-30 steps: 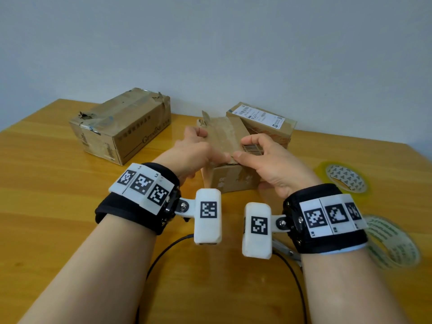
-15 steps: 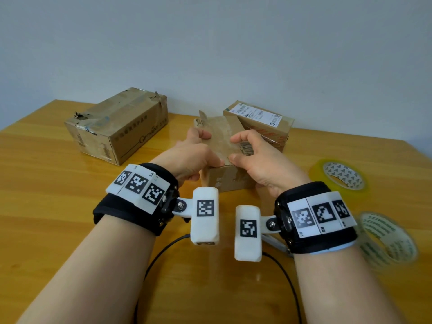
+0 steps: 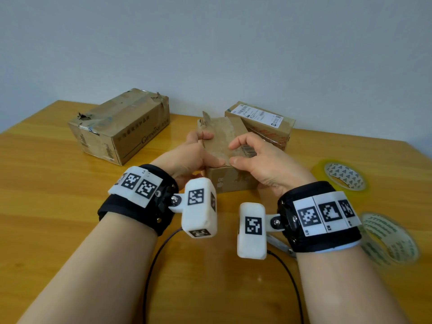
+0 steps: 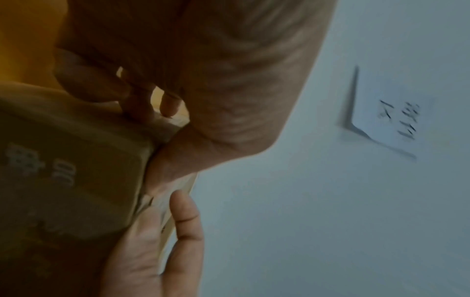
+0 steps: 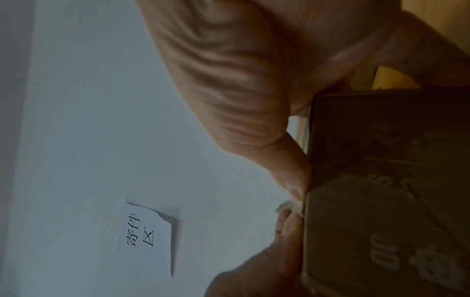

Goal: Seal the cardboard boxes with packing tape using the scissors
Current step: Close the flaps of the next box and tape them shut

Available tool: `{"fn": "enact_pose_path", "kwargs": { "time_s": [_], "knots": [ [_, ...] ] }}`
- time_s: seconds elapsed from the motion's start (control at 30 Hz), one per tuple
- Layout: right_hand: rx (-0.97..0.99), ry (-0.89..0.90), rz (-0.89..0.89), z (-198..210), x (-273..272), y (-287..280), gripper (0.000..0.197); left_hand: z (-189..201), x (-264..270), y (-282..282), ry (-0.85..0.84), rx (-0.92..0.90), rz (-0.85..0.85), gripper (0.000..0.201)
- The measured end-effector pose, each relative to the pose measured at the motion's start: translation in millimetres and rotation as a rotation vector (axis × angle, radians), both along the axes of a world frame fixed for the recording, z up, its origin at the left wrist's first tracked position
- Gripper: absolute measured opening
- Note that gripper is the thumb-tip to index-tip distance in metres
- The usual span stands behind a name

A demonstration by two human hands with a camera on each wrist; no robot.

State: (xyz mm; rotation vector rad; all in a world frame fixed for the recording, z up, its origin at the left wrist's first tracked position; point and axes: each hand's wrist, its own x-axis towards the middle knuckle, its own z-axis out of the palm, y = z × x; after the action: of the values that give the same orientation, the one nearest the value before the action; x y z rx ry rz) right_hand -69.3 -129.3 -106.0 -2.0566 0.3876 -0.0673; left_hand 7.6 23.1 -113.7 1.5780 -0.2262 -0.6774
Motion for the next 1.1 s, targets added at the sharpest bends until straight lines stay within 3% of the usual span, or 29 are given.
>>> {"fn": "enact_pose_path", "kwargs": {
  "time_s": [0.43, 0.7, 1.1],
  "knots": [
    [-0.007, 0.017, -0.027, 1.5, -1.0, 0.3, 0.021, -2.0, -1.2, -4.8, 0.038, -0.078, -0.001, 0.062],
    [0.019, 0.024, -0.057, 3.8, -3.4, 0.2, 0.021, -7.2, 13.5, 9.4, 0.196, -0.182, -0.035, 0.052],
    [0.024, 0.035, -0.07, 1.6, 3.5, 2.3, 0.022, -15.4, 18.3, 13.8, 0.051, -0.13, -0.17, 0.064]
  ]
}}
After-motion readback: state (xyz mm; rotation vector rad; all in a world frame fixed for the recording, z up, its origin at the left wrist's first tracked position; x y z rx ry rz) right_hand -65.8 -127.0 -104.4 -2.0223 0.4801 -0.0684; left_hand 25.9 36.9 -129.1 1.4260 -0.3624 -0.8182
